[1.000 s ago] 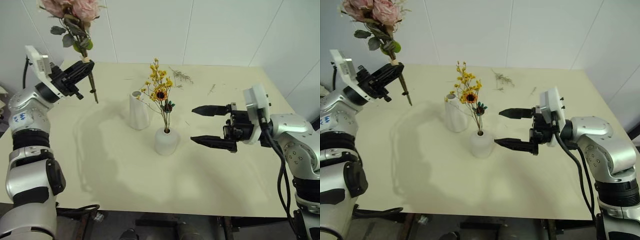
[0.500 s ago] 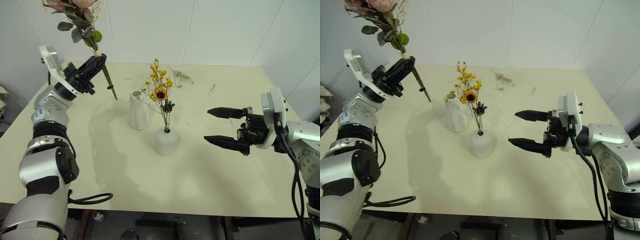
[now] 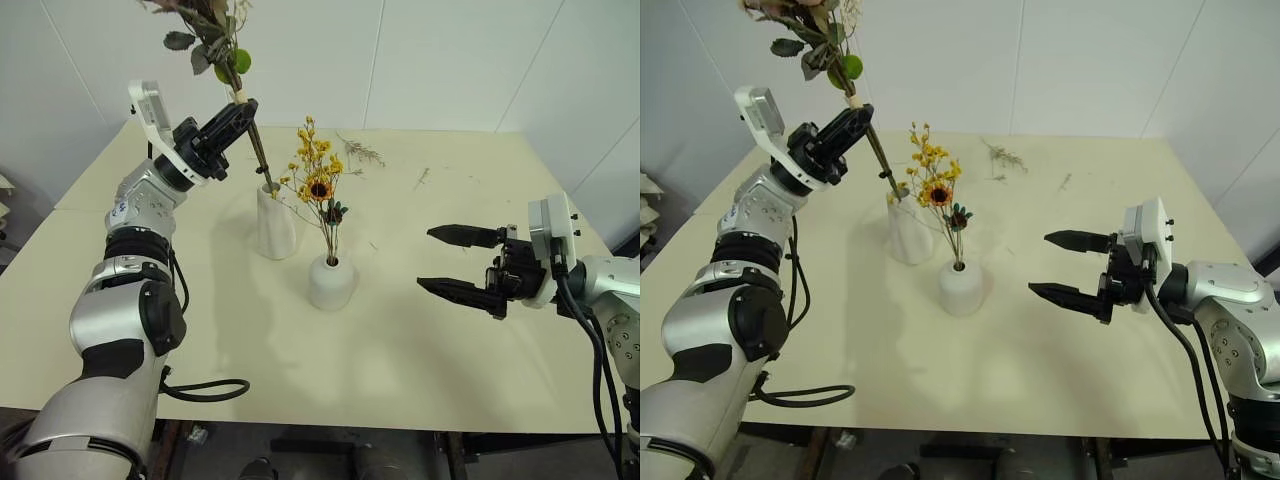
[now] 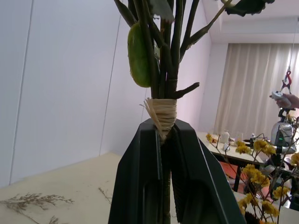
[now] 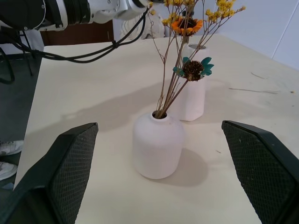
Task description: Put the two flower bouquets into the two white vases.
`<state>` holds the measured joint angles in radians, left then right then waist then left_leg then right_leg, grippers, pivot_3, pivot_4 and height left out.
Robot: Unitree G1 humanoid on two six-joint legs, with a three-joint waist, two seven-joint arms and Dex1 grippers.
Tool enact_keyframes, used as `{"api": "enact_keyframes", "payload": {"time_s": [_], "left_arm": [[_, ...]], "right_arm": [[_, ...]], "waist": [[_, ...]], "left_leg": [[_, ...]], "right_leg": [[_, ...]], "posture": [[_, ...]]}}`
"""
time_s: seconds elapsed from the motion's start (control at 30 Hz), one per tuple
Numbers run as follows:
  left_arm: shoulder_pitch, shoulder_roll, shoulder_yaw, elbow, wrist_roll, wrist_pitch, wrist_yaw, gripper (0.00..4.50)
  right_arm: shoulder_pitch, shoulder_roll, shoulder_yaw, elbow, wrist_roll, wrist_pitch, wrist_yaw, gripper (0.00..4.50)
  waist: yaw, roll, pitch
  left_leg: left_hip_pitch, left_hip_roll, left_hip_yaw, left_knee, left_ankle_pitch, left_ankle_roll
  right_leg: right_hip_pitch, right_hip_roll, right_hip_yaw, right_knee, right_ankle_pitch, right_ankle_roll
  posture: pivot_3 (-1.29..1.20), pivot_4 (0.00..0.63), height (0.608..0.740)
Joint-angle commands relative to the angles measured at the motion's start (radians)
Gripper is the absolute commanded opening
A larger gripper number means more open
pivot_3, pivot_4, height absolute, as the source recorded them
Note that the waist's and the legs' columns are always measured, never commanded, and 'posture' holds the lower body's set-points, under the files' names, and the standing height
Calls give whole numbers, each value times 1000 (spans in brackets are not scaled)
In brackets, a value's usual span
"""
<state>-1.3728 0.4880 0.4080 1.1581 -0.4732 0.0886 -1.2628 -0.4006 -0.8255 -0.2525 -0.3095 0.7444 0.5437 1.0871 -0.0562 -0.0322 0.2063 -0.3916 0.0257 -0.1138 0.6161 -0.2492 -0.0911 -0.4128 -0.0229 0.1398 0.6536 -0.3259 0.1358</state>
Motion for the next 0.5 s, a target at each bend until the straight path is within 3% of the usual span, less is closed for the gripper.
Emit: {"api": "enact_keyframes", "payload": {"time_s": [0.03, 0.5], "left_arm": [[-69, 33, 12, -11, -5, -1, 15, 5], [-57, 25, -9, 68, 65, -77, 84, 5]], "right_arm": [[12, -22, -51, -46, 8, -15, -18, 4500], [16, -16, -34, -57, 2, -15, -46, 4500]], "waist": [[1, 0, 0], [2, 0, 0]], "left_leg": [[0, 0, 0, 0, 0, 0], [0, 0, 0, 0, 0, 0]], "right_leg": [[0, 0, 0, 0, 0, 0], [0, 0, 0, 0, 0, 0]], "posture": [[0, 150, 740], [0, 150, 740]]}}
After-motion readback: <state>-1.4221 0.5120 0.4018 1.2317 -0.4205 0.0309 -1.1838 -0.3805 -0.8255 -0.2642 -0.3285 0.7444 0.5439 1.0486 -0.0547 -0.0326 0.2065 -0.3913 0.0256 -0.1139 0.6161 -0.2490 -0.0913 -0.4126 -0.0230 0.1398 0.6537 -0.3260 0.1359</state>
